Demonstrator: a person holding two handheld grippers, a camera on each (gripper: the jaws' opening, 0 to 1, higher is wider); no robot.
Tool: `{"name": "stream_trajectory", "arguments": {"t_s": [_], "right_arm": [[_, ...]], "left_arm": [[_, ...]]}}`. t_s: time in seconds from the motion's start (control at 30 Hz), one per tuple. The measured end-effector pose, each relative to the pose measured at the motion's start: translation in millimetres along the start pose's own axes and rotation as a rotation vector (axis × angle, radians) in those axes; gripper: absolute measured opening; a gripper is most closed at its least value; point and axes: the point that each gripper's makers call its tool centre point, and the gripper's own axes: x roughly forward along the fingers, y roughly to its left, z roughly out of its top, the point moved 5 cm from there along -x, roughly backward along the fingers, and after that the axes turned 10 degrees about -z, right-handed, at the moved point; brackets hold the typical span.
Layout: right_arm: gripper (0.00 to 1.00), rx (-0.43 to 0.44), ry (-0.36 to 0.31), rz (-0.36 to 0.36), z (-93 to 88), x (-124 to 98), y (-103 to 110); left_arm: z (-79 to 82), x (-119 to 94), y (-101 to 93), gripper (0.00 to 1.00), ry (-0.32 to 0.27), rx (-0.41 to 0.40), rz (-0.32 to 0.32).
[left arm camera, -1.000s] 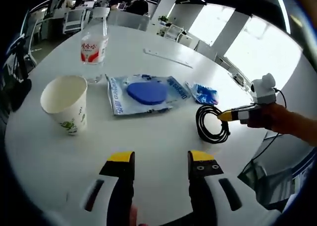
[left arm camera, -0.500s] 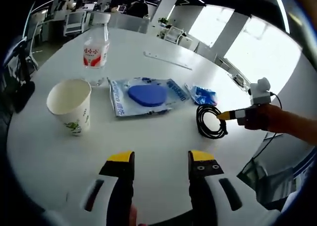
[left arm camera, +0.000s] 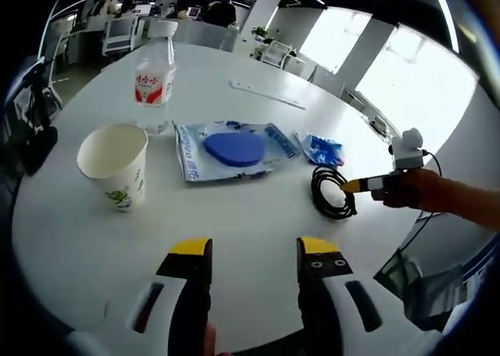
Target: Arrange the tabletop items into an orderly group along one side of the table until the central work area is clear of visible clutter.
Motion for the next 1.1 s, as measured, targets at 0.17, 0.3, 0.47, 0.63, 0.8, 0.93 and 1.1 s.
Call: {"name": "stream_trajectory", "arguments": {"t_s": [0.17, 0.3, 0.47, 0.63, 0.8, 0.93, 1.1], "right_arm": [[0.04, -0.03, 0.01, -0.022, -2.9, 3.8, -6.0], [0.04, -0.05, 0.009, -0.02, -2.1, 5.0, -8.2], [0.05, -0.058, 0.005, -0.02, -1.3, 1.0, -7.2], [0.06, -0.052, -0.001, -0.021, -1.6, -1.2, -8.0], [0.07, -0.054, -0.003, -0.022, -2.5, -3.5, -8.6], [0.09, -0.026, -0.022, -0.022, 0.7, -9.0, -9.2], [0.11, -0.014, -0.04, -0.019, 4.1, -11.6, -10.3]], "left_arm": [[1.5, 2.9, 0.5, 0.42, -0.009, -0.012, -0.002], [1.8, 3.4, 0.0, 0.42, -0.012, -0.021, -0.002], [2.6, 4.2, -0.1, 0.42, -0.014, -0.022, -0.001], [3.5, 5.3, 0.5, 0.42, -0.014, -0.028, 0.0], [5.2, 7.0, 1.0, 0.42, -0.013, -0.028, 0.002], [6.6, 8.1, 1.3, 0.42, -0.012, -0.031, 0.004], [7.3, 9.8, 3.2, 0.42, -0.011, -0.035, 0.009]]}}
